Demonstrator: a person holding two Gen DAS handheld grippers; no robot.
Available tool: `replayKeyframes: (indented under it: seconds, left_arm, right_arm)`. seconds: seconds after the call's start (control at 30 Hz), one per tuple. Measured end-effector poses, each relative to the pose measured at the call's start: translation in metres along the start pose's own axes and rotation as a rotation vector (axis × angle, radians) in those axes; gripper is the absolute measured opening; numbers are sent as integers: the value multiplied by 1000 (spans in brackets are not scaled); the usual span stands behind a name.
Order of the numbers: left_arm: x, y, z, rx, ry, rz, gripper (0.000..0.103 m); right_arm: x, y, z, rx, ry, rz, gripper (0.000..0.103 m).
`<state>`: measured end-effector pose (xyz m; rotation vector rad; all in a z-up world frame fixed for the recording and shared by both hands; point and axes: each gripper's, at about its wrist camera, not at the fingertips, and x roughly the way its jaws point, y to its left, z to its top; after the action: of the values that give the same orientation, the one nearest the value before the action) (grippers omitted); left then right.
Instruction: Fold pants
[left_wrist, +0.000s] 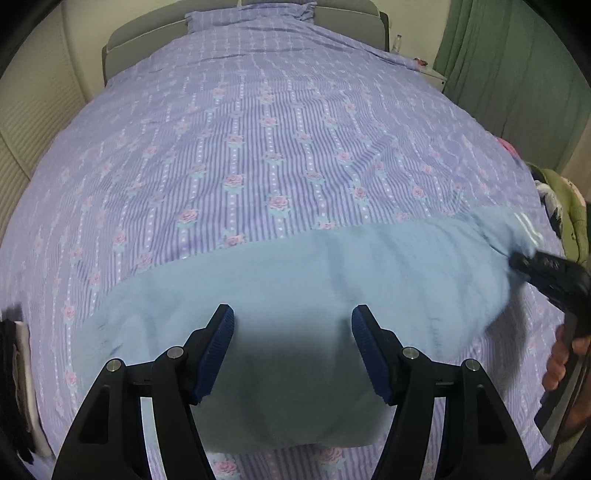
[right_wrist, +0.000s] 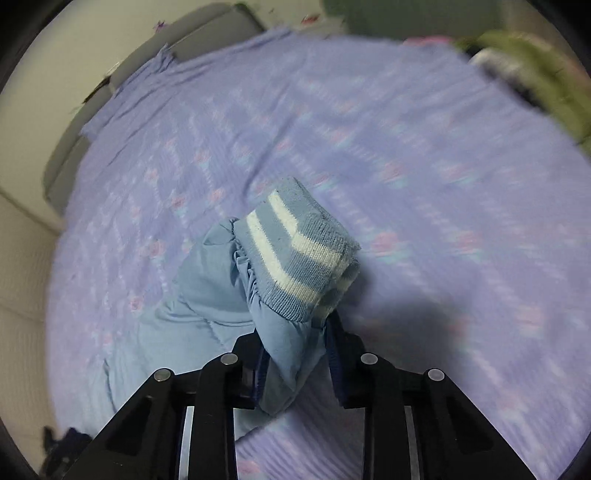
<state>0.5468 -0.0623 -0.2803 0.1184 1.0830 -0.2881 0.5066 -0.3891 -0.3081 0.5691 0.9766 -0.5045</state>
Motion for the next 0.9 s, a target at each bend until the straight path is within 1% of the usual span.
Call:
replayKeyframes:
  seconds: [0.07,0.13,0.2,0.27,0.3,0.37,0.43,0.5,0.6,0.67,0.7,0.73,0.77,0.8,0.83,0.87,0.9]
  left_arm:
    - [1,-2,-2,6,8,-17,64]
    - [-3,-15,-3,42,-8,-42,63]
    - [-7,-34,-4,100,-30,-83,61]
    - [-7,-51,-4,136,-45,-110,47]
    - [-5,-58,-3,145,-45,-127,42]
    - [4,-66,1,132,-20,-174,23]
    - [17,-73,6,110,22,-220,17]
    - [30,-77,8,100,48,-215,17]
    - [59,-76,5,75,127,-190,14]
    - [73,-72,4,57,165,-189,13]
    - [75,-70,5,44,173,-195,13]
    - [73,-67,7,36,181,-182,13]
    - [63,-65,9,35,172,-153,13]
    - [49,-62,11,33,141,-130,16]
    - [33,-58,13,29,108,-112,34]
    - [17,-53,14,23,76,-87,66]
    - [-1,-45,15,7,41,-53,77]
  right_arm:
    - [4,-1,-1,-46,14,-78,28]
    - [1,1,-2,-73,11,-66,28]
    - [-12,0,-3,-99,-13,-58,28]
    - [-25,-1,-3,-102,-35,-45,28]
    - [-32,1,-3,-107,-50,-41,28]
    - [-43,6,-4,-130,-79,-43,28]
    - [-52,6,-9,-148,-99,-49,28]
    - [-63,7,-12,-152,-118,-47,28]
    - [-81,10,-16,-152,-143,-9,28]
    - [-87,19,-19,-183,-145,2,28]
    - [-89,26,-21,-211,-149,0,28]
    - [-91,33,-24,-239,-160,-18,28]
    - [-95,42,-27,-281,-178,-40,28]
    - [-99,48,-30,-306,-191,-52,28]
    - [-105,55,-33,-326,-202,-59,28]
    - [-110,59,-34,-339,-208,-55,28]
    - [-115,64,-35,-350,-207,-48,28]
